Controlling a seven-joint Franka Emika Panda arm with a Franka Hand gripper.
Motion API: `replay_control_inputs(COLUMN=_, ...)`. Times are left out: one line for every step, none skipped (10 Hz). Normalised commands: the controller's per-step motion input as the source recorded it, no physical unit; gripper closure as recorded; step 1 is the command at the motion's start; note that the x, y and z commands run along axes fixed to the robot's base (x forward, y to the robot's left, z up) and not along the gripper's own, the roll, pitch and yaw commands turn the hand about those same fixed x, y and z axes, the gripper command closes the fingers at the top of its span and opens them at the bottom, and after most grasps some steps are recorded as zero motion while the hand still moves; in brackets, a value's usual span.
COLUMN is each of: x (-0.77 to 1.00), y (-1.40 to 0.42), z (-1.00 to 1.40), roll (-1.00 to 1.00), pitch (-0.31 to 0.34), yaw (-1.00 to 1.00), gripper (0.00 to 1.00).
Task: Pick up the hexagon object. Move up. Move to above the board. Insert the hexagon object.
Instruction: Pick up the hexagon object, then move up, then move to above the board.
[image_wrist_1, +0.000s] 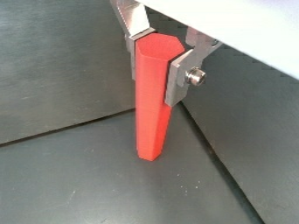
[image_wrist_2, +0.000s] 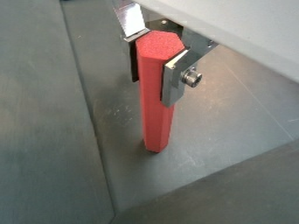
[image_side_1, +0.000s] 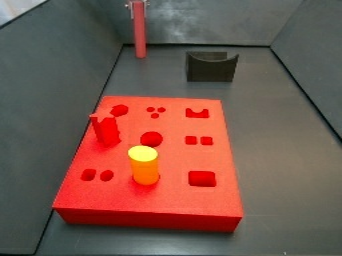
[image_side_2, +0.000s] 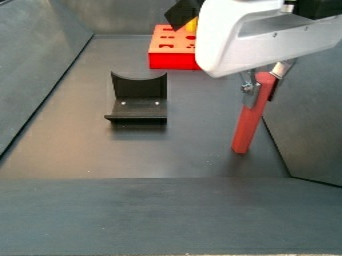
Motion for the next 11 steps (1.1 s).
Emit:
replay_control_inputs(x=0.0, y=0.0, z=0.0, roll=0.0, pitch=0.0, yaw=0.0, gripper=1.0)
replay_control_inputs(x=0.0, y=0.0, z=0.0, roll=0.0, pitch=0.0, yaw=0.0, gripper=1.0)
replay_control_inputs(x=0.0, y=0.0, z=0.83, roll=0.0, pitch=0.0, yaw=0.0, gripper=1.0)
replay_control_inputs(x=0.0, y=-0.04, z=0.82, roll=0.0, pitch=0.007, yaw=0.01, gripper=1.0)
replay_control_inputs(x=-0.04, y=-0.04, z=0.69, roll=0.01, pitch=0.049, yaw=0.01, gripper=1.0)
replay_control_inputs(x=-0.03, y=-0.02, z=0.55, roll=0.04, pitch=0.061, yaw=0.01, gripper=1.0)
replay_control_inputs(x=-0.02, y=-0.01, z=0.41, roll=0.07, pitch=0.076, yaw=0.01, gripper=1.0)
replay_control_inputs(x=-0.02, y=0.0, z=0.27, roll=0.09, pitch=0.09, yaw=0.01, gripper=1.0)
replay_control_inputs(x=0.16, y=-0.23, z=1.0, roll=0.17, pitch=0.195, yaw=0.28, gripper=1.0)
replay_control_inputs(x=0.17, y=-0.24, z=1.0, roll=0.17, pitch=0.198, yaw=0.27, gripper=1.0)
replay_control_inputs(x=0.15, y=-0.21, z=1.0, roll=0.18, pitch=0.196, yaw=0.21, gripper=1.0)
